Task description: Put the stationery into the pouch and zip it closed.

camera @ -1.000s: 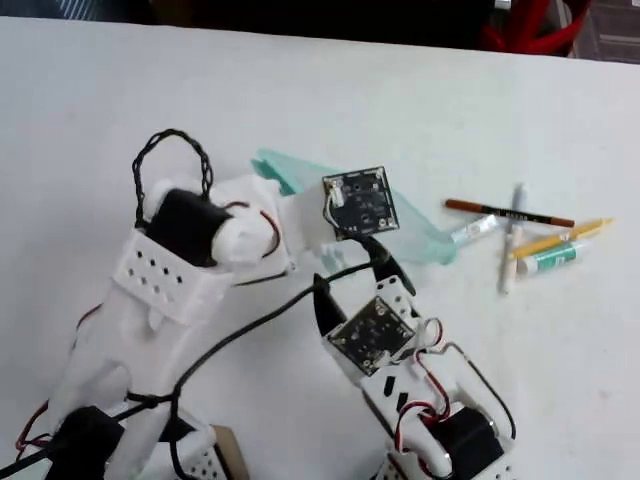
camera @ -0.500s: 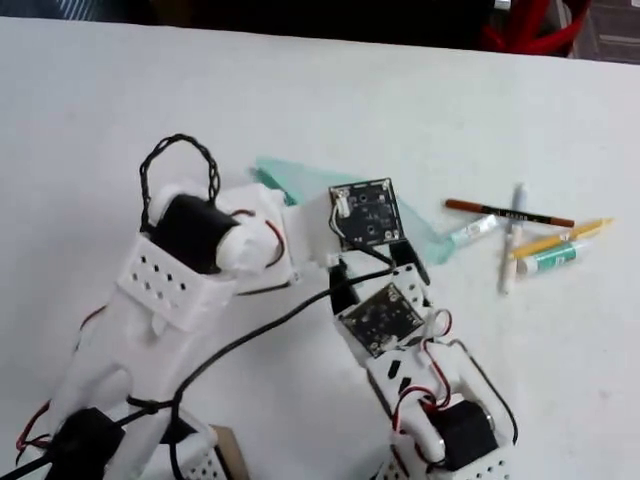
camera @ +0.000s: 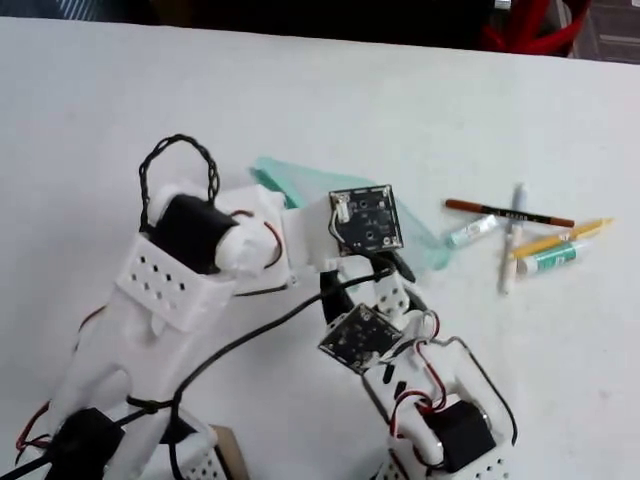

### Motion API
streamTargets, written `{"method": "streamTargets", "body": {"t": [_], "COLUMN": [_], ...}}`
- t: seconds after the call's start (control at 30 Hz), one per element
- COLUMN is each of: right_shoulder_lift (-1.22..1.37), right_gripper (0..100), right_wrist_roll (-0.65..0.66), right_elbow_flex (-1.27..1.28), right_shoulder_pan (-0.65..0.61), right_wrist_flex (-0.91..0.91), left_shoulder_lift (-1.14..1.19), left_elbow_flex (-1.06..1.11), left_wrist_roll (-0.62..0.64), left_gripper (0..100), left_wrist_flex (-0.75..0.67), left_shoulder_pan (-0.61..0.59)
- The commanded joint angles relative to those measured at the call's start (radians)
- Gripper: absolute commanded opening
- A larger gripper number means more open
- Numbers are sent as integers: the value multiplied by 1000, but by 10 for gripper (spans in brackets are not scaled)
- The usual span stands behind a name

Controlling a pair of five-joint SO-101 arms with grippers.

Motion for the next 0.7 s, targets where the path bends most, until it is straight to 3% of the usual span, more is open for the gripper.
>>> {"method": "streamTargets", "body": {"t": [0.0, 0.33, 0.67], "right_shoulder_lift": [-1, -2, -5], "right_gripper": [183, 22, 18], "right_wrist_roll": [8, 8, -2], "right_elbow_flex": [-2, 58, 52], "right_shoulder_pan": [-10, -10, -7], "right_wrist_flex": [-15, -65, -62], "left_shoulder_lift": [-41, -41, -41], "left_elbow_flex": [-6, -6, -17], "left_wrist_roll": [-12, -11, -20], "left_gripper": [38, 38, 38], "left_wrist_flex": [5, 5, -6], "left_shoulder_pan": [8, 10, 7]}}
